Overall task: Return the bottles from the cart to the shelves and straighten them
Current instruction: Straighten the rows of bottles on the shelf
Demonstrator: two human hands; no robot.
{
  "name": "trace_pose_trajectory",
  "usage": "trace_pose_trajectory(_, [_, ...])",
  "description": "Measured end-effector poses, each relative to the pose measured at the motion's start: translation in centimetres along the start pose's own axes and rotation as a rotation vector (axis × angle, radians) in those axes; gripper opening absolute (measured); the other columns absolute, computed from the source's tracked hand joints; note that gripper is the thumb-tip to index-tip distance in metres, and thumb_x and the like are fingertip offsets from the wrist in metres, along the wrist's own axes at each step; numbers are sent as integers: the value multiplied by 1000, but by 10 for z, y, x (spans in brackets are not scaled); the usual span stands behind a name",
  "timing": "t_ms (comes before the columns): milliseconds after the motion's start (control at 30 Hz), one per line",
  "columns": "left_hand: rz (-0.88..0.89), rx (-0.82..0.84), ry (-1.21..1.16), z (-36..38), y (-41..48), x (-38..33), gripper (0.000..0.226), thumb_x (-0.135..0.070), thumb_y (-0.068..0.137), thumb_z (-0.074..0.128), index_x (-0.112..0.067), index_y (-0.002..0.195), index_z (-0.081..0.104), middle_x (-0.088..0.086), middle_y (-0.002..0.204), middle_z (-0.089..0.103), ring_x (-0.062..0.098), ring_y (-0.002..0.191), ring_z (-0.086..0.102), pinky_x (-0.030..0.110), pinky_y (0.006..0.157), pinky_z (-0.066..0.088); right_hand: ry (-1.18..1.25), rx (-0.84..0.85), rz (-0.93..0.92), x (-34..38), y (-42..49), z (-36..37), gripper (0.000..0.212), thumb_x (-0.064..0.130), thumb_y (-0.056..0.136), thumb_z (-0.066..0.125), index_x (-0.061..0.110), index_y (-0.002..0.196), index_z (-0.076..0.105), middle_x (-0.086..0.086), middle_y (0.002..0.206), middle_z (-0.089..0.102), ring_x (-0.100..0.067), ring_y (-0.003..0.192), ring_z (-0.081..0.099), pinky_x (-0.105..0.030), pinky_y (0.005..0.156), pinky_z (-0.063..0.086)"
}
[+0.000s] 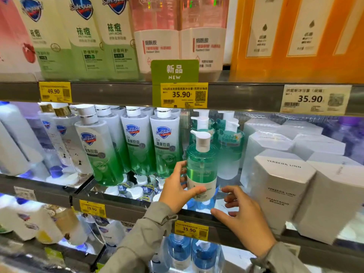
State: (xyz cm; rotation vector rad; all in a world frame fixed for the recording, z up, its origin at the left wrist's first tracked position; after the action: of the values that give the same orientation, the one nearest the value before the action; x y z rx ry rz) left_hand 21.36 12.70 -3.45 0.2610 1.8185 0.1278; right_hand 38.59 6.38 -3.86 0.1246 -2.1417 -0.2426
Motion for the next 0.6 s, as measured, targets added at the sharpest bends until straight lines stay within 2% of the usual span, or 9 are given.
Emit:
trace_pose_trajectory(167, [9,30,10,16,10,-4,72,-13,70,82,-21,128,40,1,127,57,18,112,59,35,94,52,-10,-11,-2,-4,-3,-1,45,25,70,83,30,103,52,9,89,56,-11,86,57,-28,76,54])
trace_pose_trajectory(433, [-16,40,24,27,18,-1,76,-14,69,83,-28,128,36,4,131,54,19,117,56,34,96,50,22,0,28,-11,-4,2,43,24,71,82,29,102,54,5,89,56,-11,86,57,-27,77,55])
trace_pose_trajectory(600, [-43,135,63,26,17,3,85,-5,73,78,-23,139,27,9,136,49,20,125,48,39,104,44,17,11,19,-12,-6,2,42,23,71,83,32,100,54,5,88,57,-12,86,58,-30,78,55])
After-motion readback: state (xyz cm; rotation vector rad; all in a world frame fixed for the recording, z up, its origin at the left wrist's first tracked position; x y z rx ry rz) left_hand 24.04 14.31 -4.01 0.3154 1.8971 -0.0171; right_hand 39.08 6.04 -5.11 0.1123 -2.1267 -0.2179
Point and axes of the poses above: each hand's wrist, its own y-axis towards the middle knuckle, its own z-axis out of the palm, x = y × z, the point moved 9 cm from there along y, towards the middle knuckle
